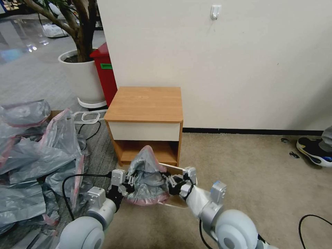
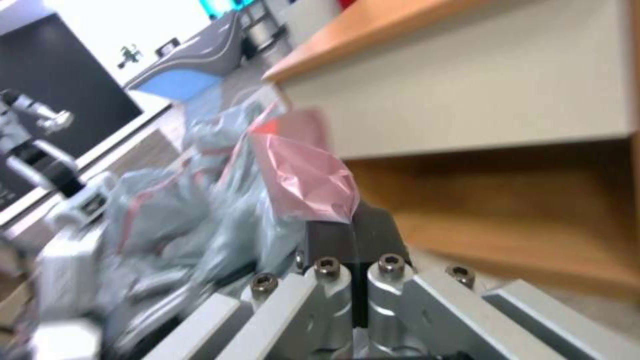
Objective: Pick up the garbage bag from the table and place it over the trash can.
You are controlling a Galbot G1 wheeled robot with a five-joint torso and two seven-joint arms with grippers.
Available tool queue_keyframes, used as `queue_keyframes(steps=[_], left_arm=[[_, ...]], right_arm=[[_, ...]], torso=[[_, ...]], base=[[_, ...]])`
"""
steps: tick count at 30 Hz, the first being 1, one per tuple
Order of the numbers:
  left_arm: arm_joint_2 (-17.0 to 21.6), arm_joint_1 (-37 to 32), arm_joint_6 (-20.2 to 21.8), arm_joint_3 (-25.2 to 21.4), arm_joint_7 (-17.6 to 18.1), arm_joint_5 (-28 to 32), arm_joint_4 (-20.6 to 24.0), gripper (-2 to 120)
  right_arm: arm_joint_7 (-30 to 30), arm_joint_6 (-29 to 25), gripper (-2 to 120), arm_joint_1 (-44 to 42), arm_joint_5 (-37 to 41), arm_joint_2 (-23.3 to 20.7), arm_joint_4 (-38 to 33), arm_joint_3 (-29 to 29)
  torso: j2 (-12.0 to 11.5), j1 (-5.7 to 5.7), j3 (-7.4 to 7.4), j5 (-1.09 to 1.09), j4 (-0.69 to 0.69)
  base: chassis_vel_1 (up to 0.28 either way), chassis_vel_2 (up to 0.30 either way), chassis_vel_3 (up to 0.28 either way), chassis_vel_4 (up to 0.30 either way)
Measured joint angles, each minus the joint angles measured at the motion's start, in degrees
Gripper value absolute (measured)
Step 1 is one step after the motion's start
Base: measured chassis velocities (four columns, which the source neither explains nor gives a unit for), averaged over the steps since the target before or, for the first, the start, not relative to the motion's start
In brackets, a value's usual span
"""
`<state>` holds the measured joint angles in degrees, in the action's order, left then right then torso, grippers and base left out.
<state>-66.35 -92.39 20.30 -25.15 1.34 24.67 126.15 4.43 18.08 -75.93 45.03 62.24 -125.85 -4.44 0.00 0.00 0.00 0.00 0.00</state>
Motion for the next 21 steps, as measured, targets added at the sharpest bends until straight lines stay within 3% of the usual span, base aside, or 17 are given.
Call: queue_keyframes(steps=[8,13,21], left_arm=[[0.3,-1.0,-5.3,-0.2,-1.7,-1.8,-0.5,3],[0.1,-1.3,-13.7,-0.8,-3.6,-3.3,-2.9,3],[-0.2,-1.3,-16.2,-1.3,-3.9,-1.7,-3.3,3]], right_arm=[[0.7,0.1,0,0.7,2.7,-3.6,0.8,-5.3],[0.7,0.1,0,-0.5,3.0,-6.8,1.3,-8.6],[0.7,0.2,0,-2.0,2.9,-9.2,1.3,-11.0]], torso=[[0.0,0.0,0.0,0.01,0.0],[0.0,0.0,0.0,0.0,-0.01],[0.0,0.0,0.0,0.0,-0.01]], base=[[0.0,0.0,0.0,0.0],[0.0,0.0,0.0,0.0],[0.0,0.0,0.0,0.0]])
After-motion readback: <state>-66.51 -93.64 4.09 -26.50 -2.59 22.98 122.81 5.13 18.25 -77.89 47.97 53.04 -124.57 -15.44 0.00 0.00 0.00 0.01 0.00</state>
